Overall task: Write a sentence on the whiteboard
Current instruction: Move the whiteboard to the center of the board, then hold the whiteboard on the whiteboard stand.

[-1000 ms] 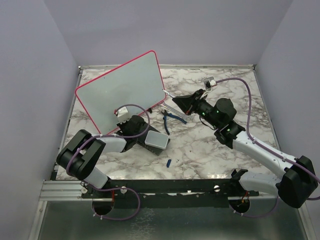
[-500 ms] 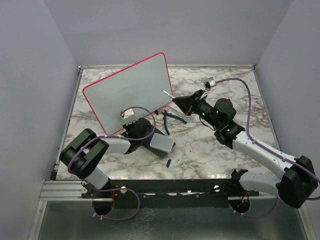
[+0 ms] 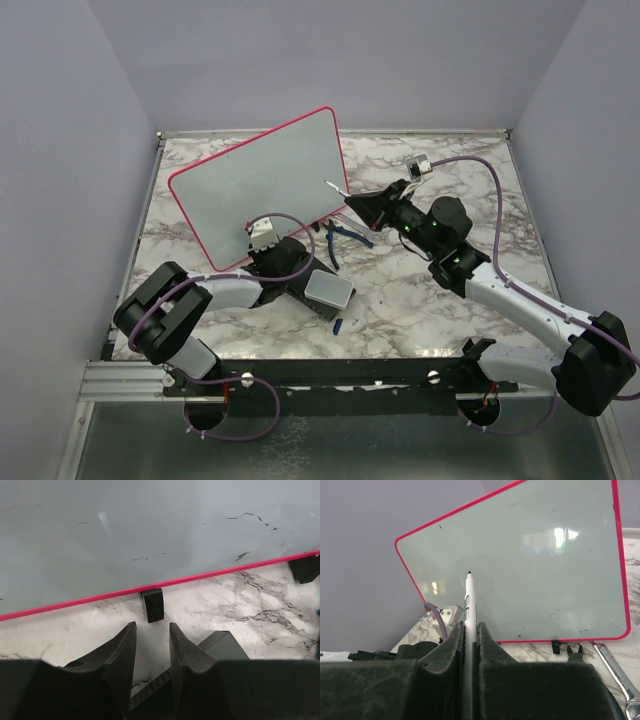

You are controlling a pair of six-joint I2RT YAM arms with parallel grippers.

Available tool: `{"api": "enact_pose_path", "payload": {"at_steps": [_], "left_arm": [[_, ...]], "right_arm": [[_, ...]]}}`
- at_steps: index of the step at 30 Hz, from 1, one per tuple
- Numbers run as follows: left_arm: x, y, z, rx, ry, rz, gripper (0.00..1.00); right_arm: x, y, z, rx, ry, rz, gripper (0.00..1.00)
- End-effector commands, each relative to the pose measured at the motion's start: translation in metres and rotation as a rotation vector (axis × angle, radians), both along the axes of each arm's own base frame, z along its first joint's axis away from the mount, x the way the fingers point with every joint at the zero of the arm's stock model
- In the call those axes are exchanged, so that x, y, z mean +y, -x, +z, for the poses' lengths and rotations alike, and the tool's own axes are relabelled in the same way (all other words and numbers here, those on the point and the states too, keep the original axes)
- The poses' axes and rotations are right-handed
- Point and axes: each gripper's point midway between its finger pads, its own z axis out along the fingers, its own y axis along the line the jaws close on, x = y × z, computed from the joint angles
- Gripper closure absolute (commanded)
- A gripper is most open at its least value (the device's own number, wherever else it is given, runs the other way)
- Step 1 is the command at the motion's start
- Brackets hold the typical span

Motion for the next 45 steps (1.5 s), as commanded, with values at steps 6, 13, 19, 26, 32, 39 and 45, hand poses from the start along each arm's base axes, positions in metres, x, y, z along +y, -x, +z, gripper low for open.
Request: {"api": "enact_pose_path", "payload": {"at_steps": [6,13,19,26,32,39,45], "left_arm": [[0.005,0.015,0.009,0.053,-0.021,-0.023,0.59],[-0.003,0.02,0.045,0.024,0.03,-0.109,0.42],[-0.006,0.04,0.073,0.119,0.045,-0.252,0.34],[-0.019,0.041,0.143,0.141,0.025,-0.449,0.34],[-0.01,-0.012,0.252,0.013,0.036,-0.531,0.26],[0.06,-0.085,0.325,-0.126,0.004,-0.409,0.18],[0.155,-0.099,0.355,-0.266,0.09,-0.192,0.18]], "right_arm": [[-0.006,0.003,0.001,0.002,-0.002,-0.013,0.99],[-0.008,0.001,0.0,-0.005,0.013,-0.025,0.99],[-0.01,0.0,0.001,-0.03,0.041,-0.032,0.99],[-0.007,-0.004,-0.003,-0.039,0.084,-0.028,0.99],[-0.007,-0.006,-0.009,-0.026,0.101,-0.034,0.99],[0.002,-0.004,-0.014,-0.004,0.105,-0.01,0.99],[0.014,-0.001,-0.012,-0.011,0.112,0.018,0.99]]}}
